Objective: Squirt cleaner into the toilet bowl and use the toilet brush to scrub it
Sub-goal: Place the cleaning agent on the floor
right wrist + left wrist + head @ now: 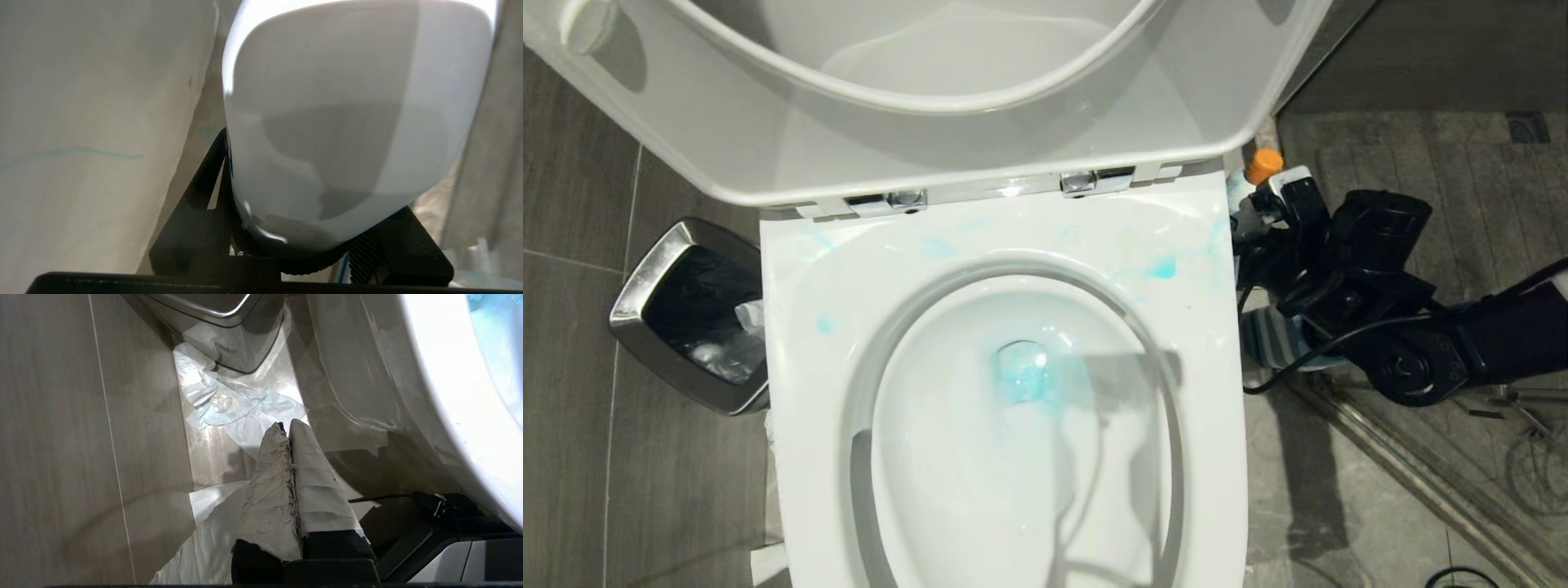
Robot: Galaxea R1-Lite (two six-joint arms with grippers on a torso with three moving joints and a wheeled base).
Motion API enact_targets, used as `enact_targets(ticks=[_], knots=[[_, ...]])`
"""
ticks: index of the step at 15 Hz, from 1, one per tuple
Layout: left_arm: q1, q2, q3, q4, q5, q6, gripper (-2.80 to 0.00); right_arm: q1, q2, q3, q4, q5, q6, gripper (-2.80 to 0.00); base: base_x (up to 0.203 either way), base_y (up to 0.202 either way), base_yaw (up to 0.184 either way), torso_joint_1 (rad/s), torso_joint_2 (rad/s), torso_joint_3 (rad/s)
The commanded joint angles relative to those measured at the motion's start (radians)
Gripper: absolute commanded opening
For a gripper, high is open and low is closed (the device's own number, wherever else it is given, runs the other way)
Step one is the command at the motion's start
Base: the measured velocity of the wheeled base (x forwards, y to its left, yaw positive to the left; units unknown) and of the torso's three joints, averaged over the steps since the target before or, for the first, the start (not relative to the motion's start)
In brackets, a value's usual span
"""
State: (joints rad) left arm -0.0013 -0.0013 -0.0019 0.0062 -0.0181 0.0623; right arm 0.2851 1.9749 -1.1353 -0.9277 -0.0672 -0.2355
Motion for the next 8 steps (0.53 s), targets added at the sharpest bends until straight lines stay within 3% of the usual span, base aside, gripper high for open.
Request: enact_targets(ticks=[1, 8], knots=[[0.000, 0.001, 0.000, 0.000, 0.000, 0.001, -2.80, 0.000, -0.001, -0.004, -0.005, 0.000, -0.002, -2.80, 0.000, 0.000, 0.000, 0.003, 0.00, -0.206], [0.000, 0.001, 0.001, 0.000, 0.001, -0.005, -2.80, 0.000, 0.016, -0.071, -0.005, 0.000, -0.006, -2.80, 0.000, 0.000, 0.000, 0.004, 0.00, -0.199]])
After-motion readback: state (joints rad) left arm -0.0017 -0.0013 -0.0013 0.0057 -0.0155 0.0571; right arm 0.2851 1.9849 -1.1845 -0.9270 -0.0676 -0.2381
